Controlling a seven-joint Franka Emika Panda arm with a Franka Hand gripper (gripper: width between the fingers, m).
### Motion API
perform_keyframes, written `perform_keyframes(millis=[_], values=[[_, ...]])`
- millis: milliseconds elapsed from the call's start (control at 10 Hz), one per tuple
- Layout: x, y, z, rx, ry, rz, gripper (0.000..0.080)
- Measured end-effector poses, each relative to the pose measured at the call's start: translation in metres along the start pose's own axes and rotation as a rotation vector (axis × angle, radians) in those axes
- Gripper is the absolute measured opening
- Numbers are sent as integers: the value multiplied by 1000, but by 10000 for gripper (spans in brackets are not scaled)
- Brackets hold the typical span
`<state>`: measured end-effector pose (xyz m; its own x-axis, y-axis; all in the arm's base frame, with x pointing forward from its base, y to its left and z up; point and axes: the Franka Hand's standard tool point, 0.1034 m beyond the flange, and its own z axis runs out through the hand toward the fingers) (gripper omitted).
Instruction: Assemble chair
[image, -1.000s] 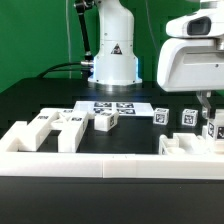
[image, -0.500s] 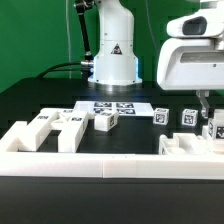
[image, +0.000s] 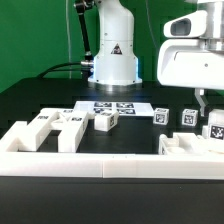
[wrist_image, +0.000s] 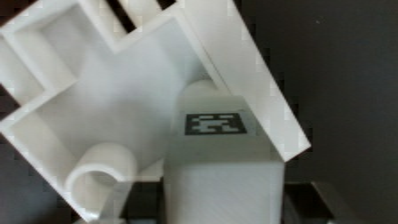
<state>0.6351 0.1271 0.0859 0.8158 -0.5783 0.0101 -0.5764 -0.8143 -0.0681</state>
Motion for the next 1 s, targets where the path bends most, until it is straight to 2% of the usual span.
perform_keyframes(millis=[600, 700, 1000], values=[[1, 0, 0, 7, 1, 176, 288], [0, 1, 0, 23, 6, 302, 288], [-3, -1, 1, 39, -8, 592, 288]])
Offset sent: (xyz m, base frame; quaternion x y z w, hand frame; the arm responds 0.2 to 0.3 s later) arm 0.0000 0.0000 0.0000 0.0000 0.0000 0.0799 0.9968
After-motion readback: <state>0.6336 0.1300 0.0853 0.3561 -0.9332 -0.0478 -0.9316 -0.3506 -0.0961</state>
